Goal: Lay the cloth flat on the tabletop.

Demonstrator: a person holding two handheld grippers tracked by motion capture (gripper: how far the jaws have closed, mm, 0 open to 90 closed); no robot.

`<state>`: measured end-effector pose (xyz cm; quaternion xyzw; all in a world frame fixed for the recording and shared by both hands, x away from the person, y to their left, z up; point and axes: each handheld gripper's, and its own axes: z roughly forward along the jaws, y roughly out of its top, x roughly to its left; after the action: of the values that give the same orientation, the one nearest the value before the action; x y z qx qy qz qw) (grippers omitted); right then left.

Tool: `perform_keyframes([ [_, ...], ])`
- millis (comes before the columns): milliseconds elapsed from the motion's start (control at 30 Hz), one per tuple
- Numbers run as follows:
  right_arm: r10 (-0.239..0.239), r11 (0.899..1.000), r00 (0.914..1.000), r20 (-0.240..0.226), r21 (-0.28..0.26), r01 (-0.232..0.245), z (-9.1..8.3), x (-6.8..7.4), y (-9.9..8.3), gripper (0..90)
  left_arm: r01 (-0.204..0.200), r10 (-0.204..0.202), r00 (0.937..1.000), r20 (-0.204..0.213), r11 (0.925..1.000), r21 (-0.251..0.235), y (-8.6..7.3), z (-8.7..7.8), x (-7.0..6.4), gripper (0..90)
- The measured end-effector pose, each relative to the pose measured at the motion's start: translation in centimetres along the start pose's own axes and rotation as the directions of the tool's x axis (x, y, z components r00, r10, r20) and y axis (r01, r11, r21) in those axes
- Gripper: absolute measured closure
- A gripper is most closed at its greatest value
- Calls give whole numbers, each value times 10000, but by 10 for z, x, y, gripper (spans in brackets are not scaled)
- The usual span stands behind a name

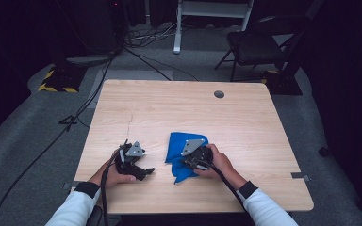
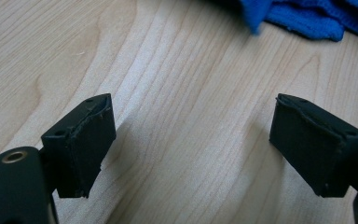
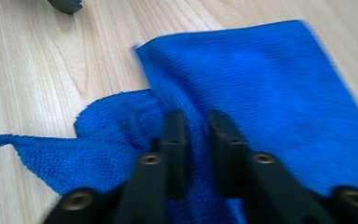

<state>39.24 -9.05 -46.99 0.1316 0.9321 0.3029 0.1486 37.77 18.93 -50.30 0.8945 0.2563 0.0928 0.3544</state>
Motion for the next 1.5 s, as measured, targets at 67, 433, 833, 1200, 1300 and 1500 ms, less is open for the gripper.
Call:
perform_keyframes([
  [67,204,9994,9996,202,-285,-198,-10,-3,-3,809,76,-75,9999,-85,9998,176,2,-1,0,146],
  [433,1572,9829,9805,1177,-1151,-1438,-53,-22,-40,866,-105,90,9989,458,9994,326,25,5,-18,212],
  [833,2256,9686,9639,1417,-1390,-2063,-63,-31,-63,866,-1797,1864,9711,1490,9821,-573,78,43,-51,376],
  [1200,2961,9491,9387,1765,-1646,-2685,-80,-39,-89,864,-1957,1945,9643,1798,9806,-111,81,62,-45,533],
  [1300,3316,9379,9246,1877,-1713,-3016,-84,-43,-98,864,-1977,1958,9643,1783,9802,-70,82,66,-47,524],
  [1500,3534,9329,9122,2074,-1504,-3273,-84,-46,-105,851,-2069,2039,9647,1664,9784,4,84,68,-49,535],
])
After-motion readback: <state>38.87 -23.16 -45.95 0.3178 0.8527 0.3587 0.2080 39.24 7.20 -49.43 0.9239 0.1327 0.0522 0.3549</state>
